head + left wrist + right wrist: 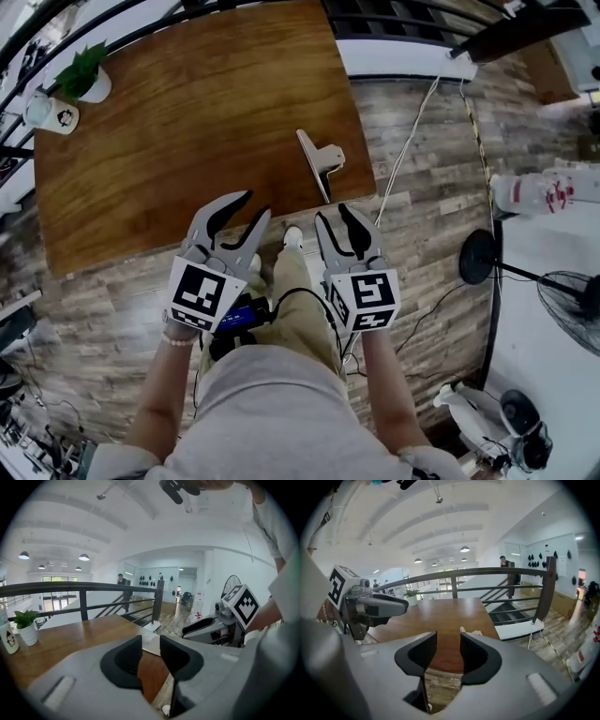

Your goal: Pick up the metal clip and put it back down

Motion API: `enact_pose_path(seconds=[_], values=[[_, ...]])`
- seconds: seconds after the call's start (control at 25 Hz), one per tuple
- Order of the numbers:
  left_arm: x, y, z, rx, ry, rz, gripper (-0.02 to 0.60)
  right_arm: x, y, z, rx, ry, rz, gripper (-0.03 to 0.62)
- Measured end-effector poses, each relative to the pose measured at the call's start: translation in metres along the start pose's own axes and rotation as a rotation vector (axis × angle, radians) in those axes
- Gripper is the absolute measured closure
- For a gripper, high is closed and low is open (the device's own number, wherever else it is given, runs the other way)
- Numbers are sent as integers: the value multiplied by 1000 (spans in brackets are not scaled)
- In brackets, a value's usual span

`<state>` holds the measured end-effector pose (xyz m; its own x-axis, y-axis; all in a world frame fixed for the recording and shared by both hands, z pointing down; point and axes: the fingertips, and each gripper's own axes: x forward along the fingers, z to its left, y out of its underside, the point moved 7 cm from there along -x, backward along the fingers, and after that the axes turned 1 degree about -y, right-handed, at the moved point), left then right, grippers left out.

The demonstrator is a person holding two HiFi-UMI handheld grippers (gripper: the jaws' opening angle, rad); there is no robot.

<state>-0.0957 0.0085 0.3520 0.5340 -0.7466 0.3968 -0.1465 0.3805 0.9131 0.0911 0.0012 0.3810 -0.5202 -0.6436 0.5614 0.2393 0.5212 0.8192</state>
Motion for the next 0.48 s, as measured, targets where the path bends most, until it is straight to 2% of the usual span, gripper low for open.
enact_pose_path(seconds=[0.2, 0.48], values=[[16, 8, 1, -30, -20, 16, 469, 22, 4, -19, 61, -34, 22, 424], [37, 20, 7, -53, -44, 46, 469, 52, 15, -48, 50, -31, 79, 422]])
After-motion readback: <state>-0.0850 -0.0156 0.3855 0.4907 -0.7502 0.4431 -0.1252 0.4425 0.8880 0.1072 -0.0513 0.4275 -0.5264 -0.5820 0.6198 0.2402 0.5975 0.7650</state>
